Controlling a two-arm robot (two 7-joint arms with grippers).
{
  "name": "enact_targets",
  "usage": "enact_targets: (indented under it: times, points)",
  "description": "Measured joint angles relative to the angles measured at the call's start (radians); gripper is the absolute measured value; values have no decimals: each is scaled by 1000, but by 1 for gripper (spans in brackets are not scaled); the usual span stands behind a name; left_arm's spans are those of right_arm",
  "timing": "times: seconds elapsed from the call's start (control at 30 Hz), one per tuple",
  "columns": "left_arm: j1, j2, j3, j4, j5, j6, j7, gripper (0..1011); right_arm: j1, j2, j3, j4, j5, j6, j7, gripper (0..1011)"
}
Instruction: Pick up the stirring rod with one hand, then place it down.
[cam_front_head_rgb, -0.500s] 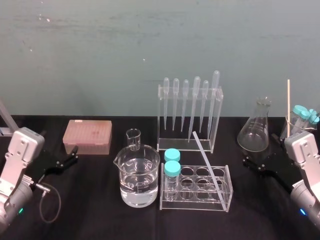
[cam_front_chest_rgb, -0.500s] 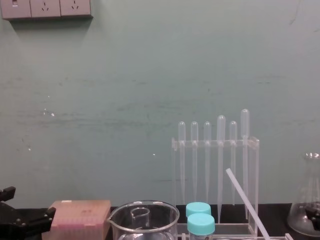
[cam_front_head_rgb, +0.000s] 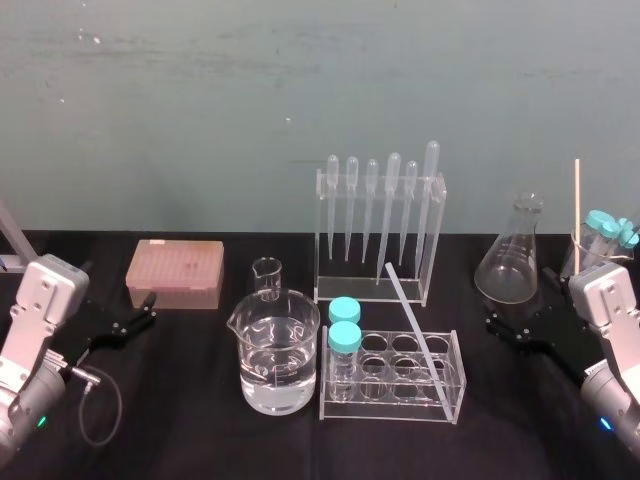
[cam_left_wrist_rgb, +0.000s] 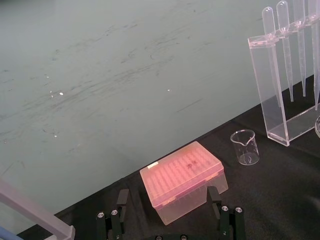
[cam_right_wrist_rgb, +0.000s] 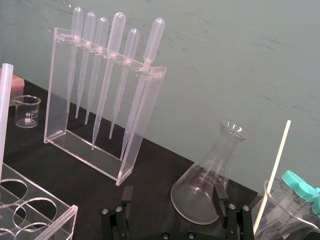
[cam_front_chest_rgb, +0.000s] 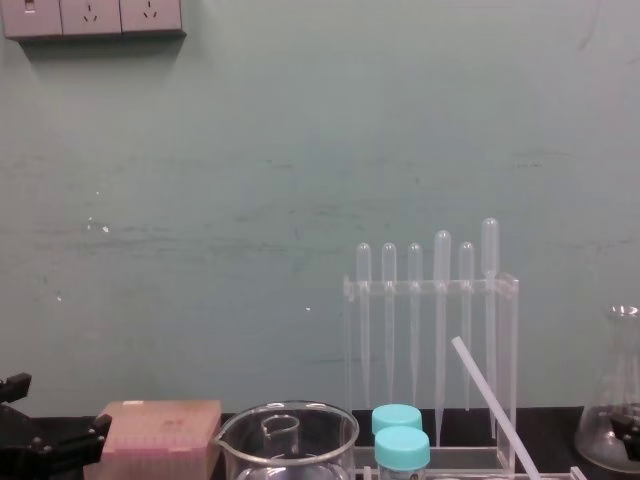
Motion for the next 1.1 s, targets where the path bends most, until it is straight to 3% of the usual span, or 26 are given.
enact_targets:
  times: [1.1]
  points:
    - [0, 0, 0, 0, 0, 0, 0, 1000, 0, 0, 0, 0, 0, 0, 0, 1003]
